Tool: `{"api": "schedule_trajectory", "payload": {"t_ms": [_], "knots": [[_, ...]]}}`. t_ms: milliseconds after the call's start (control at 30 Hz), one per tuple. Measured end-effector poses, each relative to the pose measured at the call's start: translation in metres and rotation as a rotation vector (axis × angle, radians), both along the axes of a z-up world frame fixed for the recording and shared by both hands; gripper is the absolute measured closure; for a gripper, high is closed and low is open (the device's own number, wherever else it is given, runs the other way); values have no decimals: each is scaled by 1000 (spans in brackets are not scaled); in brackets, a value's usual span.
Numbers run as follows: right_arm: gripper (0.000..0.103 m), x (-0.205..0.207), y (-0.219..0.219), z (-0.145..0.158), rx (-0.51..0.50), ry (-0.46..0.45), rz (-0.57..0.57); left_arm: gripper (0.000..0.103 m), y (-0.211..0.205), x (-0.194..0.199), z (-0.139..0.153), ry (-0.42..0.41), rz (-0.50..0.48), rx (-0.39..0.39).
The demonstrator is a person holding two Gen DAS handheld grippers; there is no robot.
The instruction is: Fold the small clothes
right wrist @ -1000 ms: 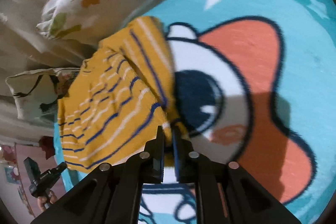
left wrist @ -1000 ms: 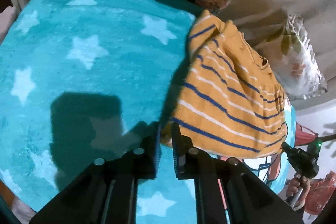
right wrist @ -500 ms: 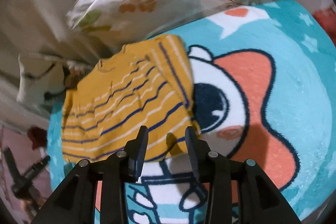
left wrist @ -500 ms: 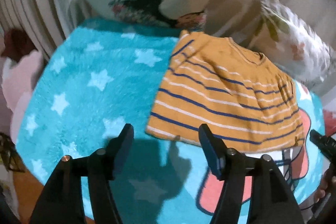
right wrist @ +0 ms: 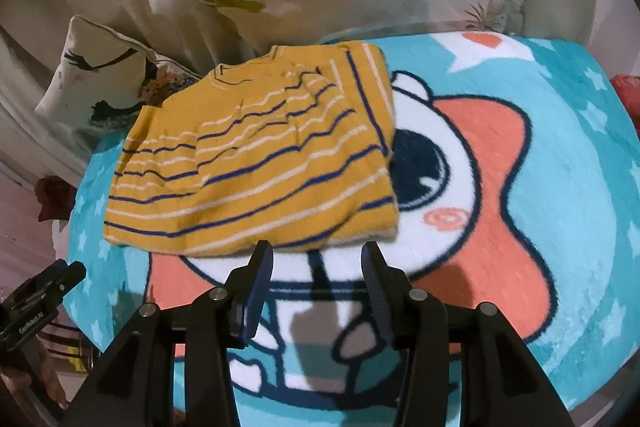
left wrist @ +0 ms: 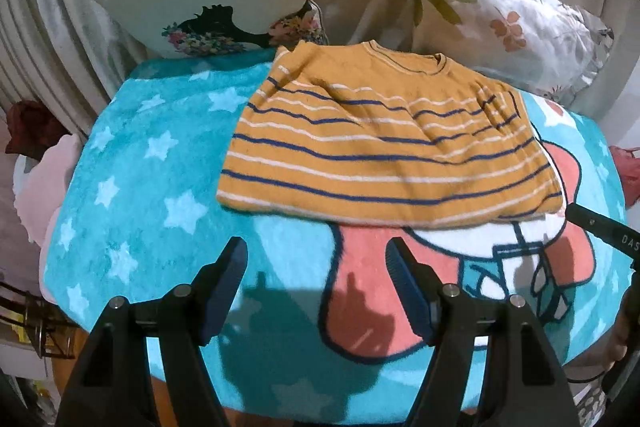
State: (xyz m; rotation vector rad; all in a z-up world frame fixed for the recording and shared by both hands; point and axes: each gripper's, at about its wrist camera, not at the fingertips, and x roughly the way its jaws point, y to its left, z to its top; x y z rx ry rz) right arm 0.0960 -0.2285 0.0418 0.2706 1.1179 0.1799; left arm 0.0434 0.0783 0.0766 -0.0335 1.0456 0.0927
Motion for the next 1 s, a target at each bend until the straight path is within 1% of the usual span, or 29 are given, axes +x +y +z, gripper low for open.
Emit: {"api": "schedule_trajectory", "payload": {"t_ms": [233,500,600,733,867,1000], "knots": [[52,-15,-18,-6,23,12,-7,32,-12,-24,2,-8,20,22],[50,-24,-9,-8,22,15,57,32,-14,-44,-4,18,49,15],[49,-23,-6,-7,18,14,62,32,-10,-43,-7,28,52,11],[47,-21,-5,-6,7,16,60,32,-5,-32,-12,42,52,-12],[46,-12,-2,-6,-4,24,27,32,3,-21,-16,51,27,-11],[46,2,13,-6,-9,38,7,32,24,-7,-21,61,21,-14]]}}
